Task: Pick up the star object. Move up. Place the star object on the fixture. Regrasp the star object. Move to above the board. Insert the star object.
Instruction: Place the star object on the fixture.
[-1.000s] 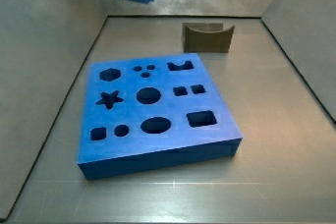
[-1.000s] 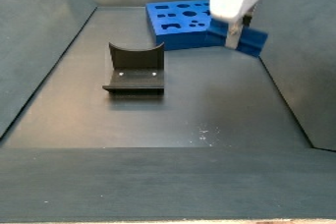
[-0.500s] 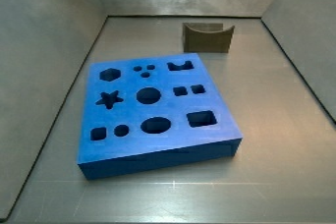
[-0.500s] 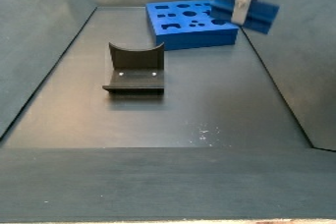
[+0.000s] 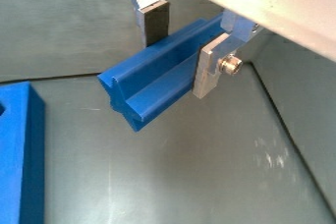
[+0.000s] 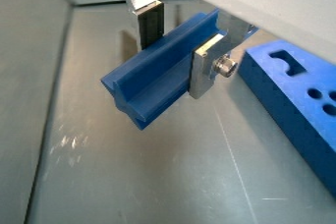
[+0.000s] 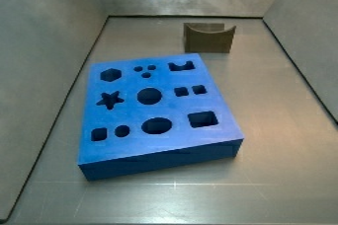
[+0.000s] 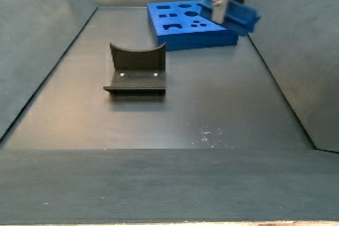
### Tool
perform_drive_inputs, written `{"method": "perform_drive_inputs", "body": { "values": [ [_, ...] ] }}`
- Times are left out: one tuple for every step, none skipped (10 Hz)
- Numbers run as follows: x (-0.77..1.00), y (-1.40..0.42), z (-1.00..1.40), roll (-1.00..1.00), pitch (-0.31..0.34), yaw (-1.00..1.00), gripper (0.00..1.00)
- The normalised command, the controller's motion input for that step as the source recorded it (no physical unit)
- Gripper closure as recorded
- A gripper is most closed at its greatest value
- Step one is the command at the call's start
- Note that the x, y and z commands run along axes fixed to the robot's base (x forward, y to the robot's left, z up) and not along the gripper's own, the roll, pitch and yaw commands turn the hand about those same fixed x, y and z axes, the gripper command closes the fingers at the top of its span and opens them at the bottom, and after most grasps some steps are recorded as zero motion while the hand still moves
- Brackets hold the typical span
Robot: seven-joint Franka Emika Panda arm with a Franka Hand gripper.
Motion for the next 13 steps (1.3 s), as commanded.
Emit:
{"method": "perform_drive_inputs", "body": {
  "values": [
    [1.00, -0.10, -0.16, -0.06, 0.010, -1.00, 1.00],
    [1.00, -0.08, -0.15, -0.07, 0.011, -1.00, 1.00],
    [1.00, -0.07, -0.14, -0.08, 0.012, -1.00, 1.00],
    [1.00, -0.06, -0.13, -0.10, 0.015, -1.00, 1.00],
    [1.00, -0.04, -0.12, -0.12, 0.019, -1.00, 1.00],
    [1.00, -0.03, -0.10, -0.15, 0.026, -1.00, 1.00],
    [1.00, -0.02, -0.09, -0.18, 0.035, -1.00, 1.00],
    [1.00, -0.01, -0.08, -0.20, 0.044, -1.00, 1.00],
    [0.87, 0.00, -0.05, -0.24, 0.066, -0.74, 1.00],
    [1.00, 0.28, 0.37, -1.00, 0.065, 0.02, 1.00],
    [1.00, 0.31, 0.41, -1.00, 0.077, 0.13, 1.00],
    [1.00, 0.29, 0.36, -1.00, 0.097, 0.12, 1.00],
    [1.00, 0.22, 0.23, -1.00, 0.110, 0.10, 1.00]
  ]
}}
